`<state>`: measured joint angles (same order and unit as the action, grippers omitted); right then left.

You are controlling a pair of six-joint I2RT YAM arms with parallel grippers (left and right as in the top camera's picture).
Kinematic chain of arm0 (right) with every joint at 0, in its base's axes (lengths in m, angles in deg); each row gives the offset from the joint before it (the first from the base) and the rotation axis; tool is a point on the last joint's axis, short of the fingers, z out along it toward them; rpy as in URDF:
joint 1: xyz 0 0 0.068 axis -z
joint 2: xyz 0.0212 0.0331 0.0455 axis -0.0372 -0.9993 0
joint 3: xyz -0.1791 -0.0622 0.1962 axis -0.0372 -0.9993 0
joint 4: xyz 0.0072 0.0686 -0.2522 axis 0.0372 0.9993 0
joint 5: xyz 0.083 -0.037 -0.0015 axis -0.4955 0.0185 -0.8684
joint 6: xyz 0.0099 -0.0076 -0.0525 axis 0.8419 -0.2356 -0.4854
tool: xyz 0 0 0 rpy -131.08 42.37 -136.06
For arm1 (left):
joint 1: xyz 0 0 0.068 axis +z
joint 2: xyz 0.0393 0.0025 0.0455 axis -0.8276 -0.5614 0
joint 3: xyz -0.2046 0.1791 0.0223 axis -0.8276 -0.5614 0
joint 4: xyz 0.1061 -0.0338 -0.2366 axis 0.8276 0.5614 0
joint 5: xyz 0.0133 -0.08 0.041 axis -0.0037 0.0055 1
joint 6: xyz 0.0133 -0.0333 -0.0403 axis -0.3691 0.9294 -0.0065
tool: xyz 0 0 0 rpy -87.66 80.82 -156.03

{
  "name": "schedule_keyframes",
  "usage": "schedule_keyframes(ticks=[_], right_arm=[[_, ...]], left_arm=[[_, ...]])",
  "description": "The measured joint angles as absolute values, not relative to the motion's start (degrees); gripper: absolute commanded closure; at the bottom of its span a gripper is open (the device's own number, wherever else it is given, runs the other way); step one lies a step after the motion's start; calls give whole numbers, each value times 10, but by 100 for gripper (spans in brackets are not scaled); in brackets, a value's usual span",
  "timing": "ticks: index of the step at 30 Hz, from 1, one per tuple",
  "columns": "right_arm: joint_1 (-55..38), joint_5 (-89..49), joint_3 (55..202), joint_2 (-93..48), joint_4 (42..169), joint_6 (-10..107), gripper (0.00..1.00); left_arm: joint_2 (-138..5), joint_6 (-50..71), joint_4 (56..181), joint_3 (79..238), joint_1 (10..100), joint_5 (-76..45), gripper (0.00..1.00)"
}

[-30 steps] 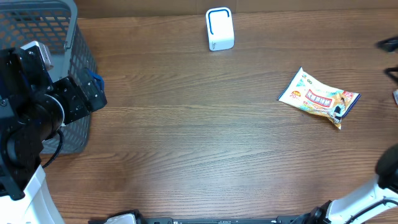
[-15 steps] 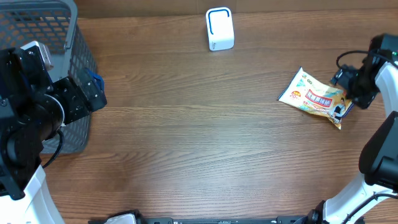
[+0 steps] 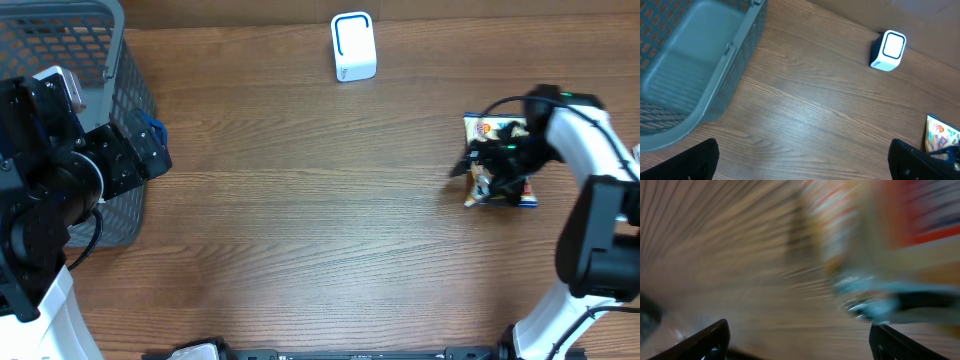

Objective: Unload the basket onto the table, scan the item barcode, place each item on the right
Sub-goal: 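Reach the right gripper to the yellow detergent bag and grasp it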

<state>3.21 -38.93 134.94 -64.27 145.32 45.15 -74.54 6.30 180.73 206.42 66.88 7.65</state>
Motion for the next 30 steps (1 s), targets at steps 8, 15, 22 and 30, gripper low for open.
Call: schedule_keyframes(ticks=[8, 15, 22, 30], right_arm=[[-20, -348, 1415, -600, 1409, 447, 2], [-30, -150, 1416, -585, 1354, 464, 2], [-110, -4, 1323, -585, 1263, 474, 2], [-160, 156, 1240, -585, 1218, 510, 5]], left_arm=[[-745, 63, 1807, 2064, 669, 76, 0], [-745, 63, 1807, 2064, 669, 76, 0], [-745, 63, 1807, 2064, 669, 76, 0], [-745, 63, 1807, 2064, 669, 76, 0]])
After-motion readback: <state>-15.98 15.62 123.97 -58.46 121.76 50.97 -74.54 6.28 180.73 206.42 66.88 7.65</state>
